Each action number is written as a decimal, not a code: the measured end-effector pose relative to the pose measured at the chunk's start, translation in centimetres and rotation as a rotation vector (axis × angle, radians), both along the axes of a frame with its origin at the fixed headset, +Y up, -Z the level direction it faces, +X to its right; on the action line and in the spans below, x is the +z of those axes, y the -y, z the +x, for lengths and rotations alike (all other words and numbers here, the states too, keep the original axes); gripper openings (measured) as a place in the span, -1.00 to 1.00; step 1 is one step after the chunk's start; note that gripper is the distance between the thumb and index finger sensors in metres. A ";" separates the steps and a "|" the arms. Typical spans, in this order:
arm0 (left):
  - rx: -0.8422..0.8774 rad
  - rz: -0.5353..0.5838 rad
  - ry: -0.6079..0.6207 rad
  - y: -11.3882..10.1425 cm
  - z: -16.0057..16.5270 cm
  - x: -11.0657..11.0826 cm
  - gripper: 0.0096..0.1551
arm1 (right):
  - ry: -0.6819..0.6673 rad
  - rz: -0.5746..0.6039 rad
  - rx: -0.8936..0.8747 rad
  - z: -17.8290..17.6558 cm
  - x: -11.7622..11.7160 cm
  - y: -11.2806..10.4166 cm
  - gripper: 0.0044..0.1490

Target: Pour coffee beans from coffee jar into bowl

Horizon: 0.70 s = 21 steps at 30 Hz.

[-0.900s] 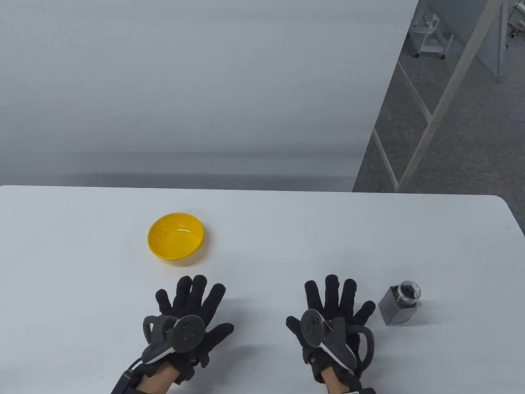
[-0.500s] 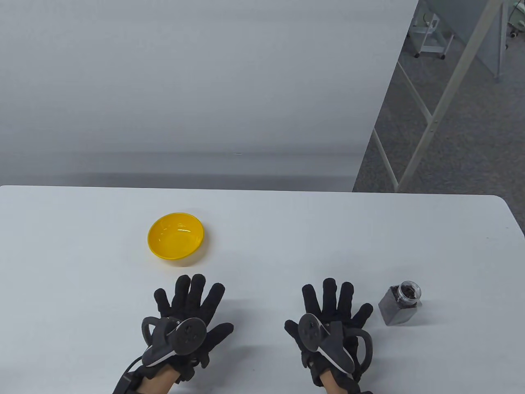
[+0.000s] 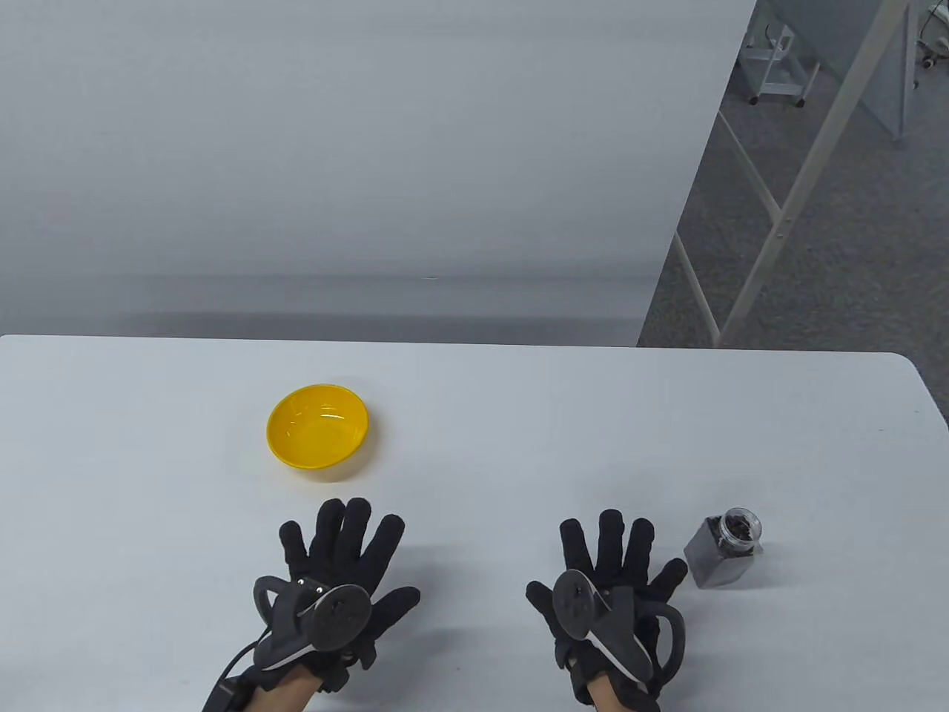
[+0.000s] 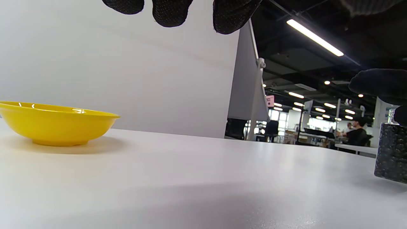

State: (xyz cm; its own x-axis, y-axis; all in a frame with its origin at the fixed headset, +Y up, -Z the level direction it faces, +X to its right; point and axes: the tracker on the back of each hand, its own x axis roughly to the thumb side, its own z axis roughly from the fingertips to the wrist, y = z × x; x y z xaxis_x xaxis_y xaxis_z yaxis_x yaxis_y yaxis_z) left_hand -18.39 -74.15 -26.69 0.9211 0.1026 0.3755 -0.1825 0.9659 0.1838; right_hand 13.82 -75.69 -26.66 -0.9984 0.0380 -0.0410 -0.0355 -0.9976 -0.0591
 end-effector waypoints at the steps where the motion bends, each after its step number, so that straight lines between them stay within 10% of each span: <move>1: 0.006 -0.010 0.000 0.0 0.0 0.0 0.14 | 0.002 -0.001 -0.001 0.1 0.0 0.0 0.18; 21: 0.006 -0.034 -0.021 0.1 -0.1 0.0 0.13 | 0.047 0.058 -0.119 1.9 0.7 -1.3 0.15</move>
